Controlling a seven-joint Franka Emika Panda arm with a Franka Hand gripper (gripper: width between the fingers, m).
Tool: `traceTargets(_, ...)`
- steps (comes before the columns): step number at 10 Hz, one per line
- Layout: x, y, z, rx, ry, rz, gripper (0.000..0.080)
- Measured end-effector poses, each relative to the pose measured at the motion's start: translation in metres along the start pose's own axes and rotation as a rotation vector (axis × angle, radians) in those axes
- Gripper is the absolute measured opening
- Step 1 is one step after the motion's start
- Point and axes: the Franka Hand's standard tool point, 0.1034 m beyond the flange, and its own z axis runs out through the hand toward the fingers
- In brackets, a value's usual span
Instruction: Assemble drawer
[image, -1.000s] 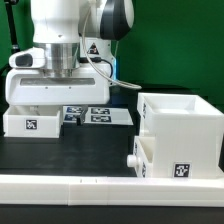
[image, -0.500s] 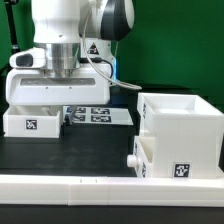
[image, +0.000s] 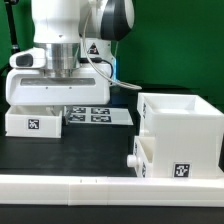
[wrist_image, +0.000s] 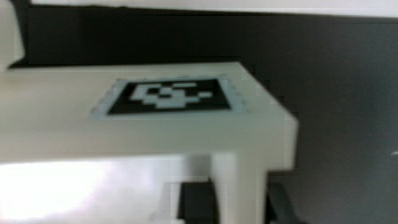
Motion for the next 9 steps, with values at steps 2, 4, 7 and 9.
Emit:
traceTargets(2, 0.000, -0.003, -0.001, 0.005, -0.008, -0.006, 0.0038)
traceTargets(4, 0.016, -0.024, -0.022, 0.024, -0.031, -0.076, 0.0038)
traceTargets(7, 0.040, -0.032, -0.040, 0.062, -0.072, -0.284, 0.0038)
traceTargets(9, 0.044, -0.032, -0.040, 0.066, -0.074, -0.294, 0.0038)
